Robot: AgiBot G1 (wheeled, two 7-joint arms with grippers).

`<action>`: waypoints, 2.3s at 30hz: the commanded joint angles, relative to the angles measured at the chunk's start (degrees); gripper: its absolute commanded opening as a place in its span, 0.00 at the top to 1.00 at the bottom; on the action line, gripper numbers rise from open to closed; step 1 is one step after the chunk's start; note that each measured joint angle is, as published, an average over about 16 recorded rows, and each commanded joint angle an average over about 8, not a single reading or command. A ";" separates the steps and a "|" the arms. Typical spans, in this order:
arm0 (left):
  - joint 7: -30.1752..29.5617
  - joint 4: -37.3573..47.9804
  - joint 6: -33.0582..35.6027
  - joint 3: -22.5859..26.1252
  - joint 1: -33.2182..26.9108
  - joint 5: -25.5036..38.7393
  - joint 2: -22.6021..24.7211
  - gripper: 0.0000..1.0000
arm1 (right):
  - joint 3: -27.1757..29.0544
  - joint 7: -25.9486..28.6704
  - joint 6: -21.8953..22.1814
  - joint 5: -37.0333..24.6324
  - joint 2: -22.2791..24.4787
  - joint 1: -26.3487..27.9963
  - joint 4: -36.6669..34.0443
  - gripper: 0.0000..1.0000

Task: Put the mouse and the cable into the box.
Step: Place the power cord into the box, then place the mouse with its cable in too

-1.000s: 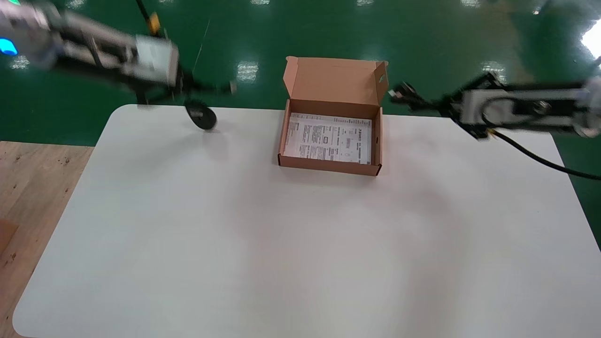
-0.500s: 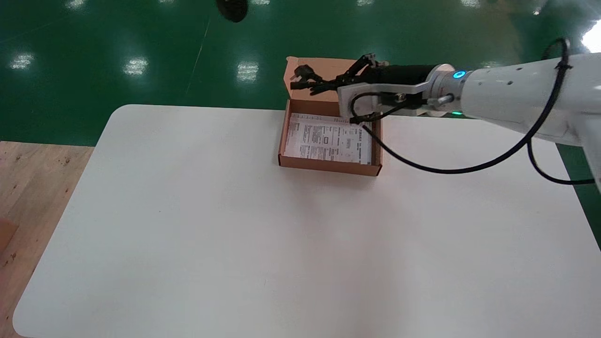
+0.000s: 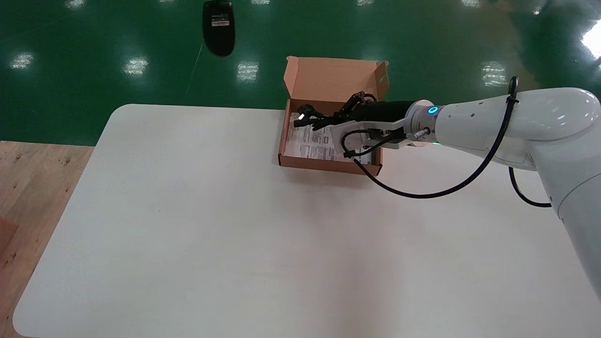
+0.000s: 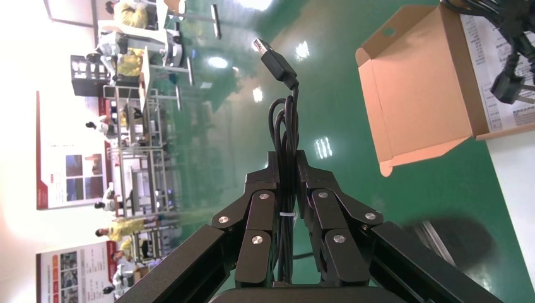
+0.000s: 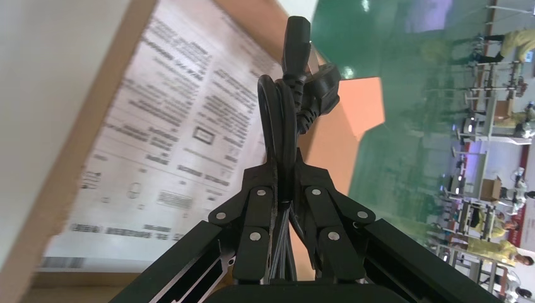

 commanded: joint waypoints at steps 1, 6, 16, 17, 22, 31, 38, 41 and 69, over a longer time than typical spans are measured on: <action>0.42 0.54 0.16 -0.06 -0.13 -0.09 0.09 1.00 | -0.11 -0.87 0.08 0.10 -0.45 -0.16 -1.00 0.97; 0.63 1.54 0.14 0.11 -0.41 0.16 0.38 1.00 | -0.99 -1.33 -1.60 0.61 -0.78 -0.32 -1.84 0.35; 0.77 2.82 -0.39 0.34 -0.13 0.49 0.90 1.00 | -2.34 -1.40 -2.00 1.93 -0.79 -0.01 -2.32 0.00; 0.77 2.90 -0.54 0.33 -0.03 0.49 0.98 1.00 | -2.47 -1.42 -1.99 2.06 -0.78 0.00 -2.34 0.00; 0.83 3.20 -2.62 0.14 0.75 0.22 1.69 1.00 | -2.96 -1.43 -1.92 2.82 -0.68 0.22 -2.46 0.00; 1.64 1.90 -10.74 -1.01 5.80 -1.51 4.56 1.00 | -0.45 0.26 -6.36 7.28 5.11 5.33 -5.70 0.00; 1.24 -2.08 -13.04 -2.71 13.63 -4.91 5.51 1.00 | 0.81 1.53 -11.50 8.82 14.10 9.93 -9.05 0.00; 0.84 -4.75 -13.48 -2.91 17.21 -6.46 5.77 1.00 | 0.69 1.45 -12.17 8.50 17.46 11.36 -10.11 0.00; -6.23 -16.15 -11.90 11.69 32.78 -16.31 5.61 1.00 | -2.32 -1.65 -11.64 3.75 30.50 16.66 -12.96 0.00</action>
